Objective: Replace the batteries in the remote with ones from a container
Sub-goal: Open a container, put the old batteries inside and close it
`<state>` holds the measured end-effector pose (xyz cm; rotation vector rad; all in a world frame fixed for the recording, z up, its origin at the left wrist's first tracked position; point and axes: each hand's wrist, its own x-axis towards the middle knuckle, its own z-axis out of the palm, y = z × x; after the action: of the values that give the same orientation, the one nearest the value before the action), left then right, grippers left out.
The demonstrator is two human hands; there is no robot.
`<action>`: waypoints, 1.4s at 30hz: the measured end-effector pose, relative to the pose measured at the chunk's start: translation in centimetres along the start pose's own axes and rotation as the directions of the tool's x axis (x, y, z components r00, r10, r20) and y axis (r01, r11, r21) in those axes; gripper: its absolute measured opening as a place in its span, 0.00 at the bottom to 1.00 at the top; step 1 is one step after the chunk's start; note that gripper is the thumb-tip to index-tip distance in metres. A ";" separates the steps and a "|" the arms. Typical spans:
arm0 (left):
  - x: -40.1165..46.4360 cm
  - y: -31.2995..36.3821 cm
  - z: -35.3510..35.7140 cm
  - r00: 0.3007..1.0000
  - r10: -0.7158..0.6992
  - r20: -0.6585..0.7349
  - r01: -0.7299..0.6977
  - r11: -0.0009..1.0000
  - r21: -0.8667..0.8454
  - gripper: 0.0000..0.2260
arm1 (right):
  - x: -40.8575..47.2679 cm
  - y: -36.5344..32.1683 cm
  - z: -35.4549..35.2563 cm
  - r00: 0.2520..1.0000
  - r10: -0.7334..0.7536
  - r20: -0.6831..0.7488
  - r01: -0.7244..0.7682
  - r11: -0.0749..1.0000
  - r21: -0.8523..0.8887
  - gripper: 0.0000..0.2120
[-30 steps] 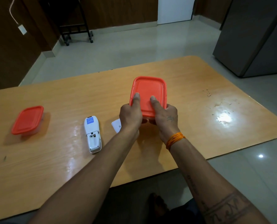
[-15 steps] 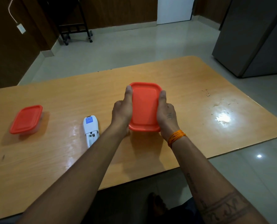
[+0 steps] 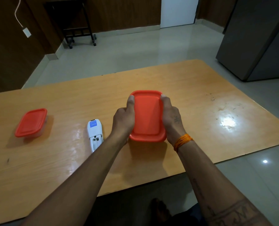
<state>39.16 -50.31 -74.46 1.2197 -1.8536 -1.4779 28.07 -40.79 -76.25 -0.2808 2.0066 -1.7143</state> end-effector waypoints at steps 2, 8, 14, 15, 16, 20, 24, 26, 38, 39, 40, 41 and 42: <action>-0.4 -0.3 0.1 0.998 0.024 0.057 -0.027 0.999 0.039 0.39 | 0.2 -0.2 -0.5 1.000 -0.011 -0.013 0.011 1.000 -0.015 0.35; 0.5 1.2 0.1 0.984 -0.105 0.141 0.121 0.987 -0.109 0.43 | 0.4 -0.2 -0.4 0.999 -0.039 0.034 0.042 0.996 -0.072 0.36; 1.5 1.4 0.2 0.988 -0.108 0.114 0.117 0.990 -0.073 0.36 | 0.5 0.1 -0.5 0.996 -0.052 0.068 0.054 0.998 -0.031 0.34; 1.6 1.3 0.2 0.988 -0.107 0.113 0.116 0.990 -0.077 0.35 | 0.5 0.2 -0.6 0.996 -0.050 0.070 0.052 0.998 -0.020 0.34; 1.7 1.1 0.3 0.988 -0.108 0.111 0.117 0.990 -0.080 0.35 | 0.6 0.2 -0.5 0.996 -0.048 0.072 0.049 0.999 -0.012 0.34; 1.4 0.8 0.2 0.986 -0.124 0.115 0.134 0.988 -0.078 0.38 | 0.6 0.3 -0.4 0.996 -0.038 0.077 0.040 0.999 -0.033 0.35; 0.3 0.2 0.1 0.997 0.013 0.074 -0.016 0.999 0.035 0.31 | 1.1 0.5 -1.1 0.998 -0.048 -0.031 0.046 0.996 -0.073 0.34; -0.6 -1.1 0.1 0.992 0.125 0.026 -0.128 0.984 0.127 0.27 | 1.3 0.5 -1.6 0.994 -0.061 -0.091 0.052 0.994 -0.093 0.33; -0.7 -1.5 1.3 0.978 0.104 -0.183 -0.119 0.990 -0.074 0.16 | -1.5 1.1 -3.3 0.988 -0.104 -0.114 0.100 0.994 -0.036 0.14; -0.5 -1.1 1.9 0.981 0.099 -0.167 -0.116 0.989 -0.092 0.16 | -1.6 1.1 -3.8 0.986 -0.113 -0.126 0.110 0.993 -0.030 0.10; -0.4 -0.7 2.6 0.985 0.093 -0.143 -0.110 0.988 -0.112 0.15 | -1.4 1.0 -4.3 0.982 -0.122 -0.144 0.120 0.992 -0.026 0.06; -0.2 -0.3 3.3 0.989 0.090 -0.118 -0.105 0.986 -0.132 0.14 | -1.0 0.7 -5.0 0.978 -0.126 -0.164 0.125 0.992 -0.016 0.03; 0.1 0.1 3.9 0.992 0.089 -0.092 -0.102 0.984 -0.147 0.13 | -0.4 0.5 -5.7 0.975 -0.122 -0.186 0.123 0.992 -0.003 0.05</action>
<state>35.95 -48.32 -75.61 1.0893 -1.6873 -1.4619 25.79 -35.57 -76.07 -0.2545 2.1534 -1.8864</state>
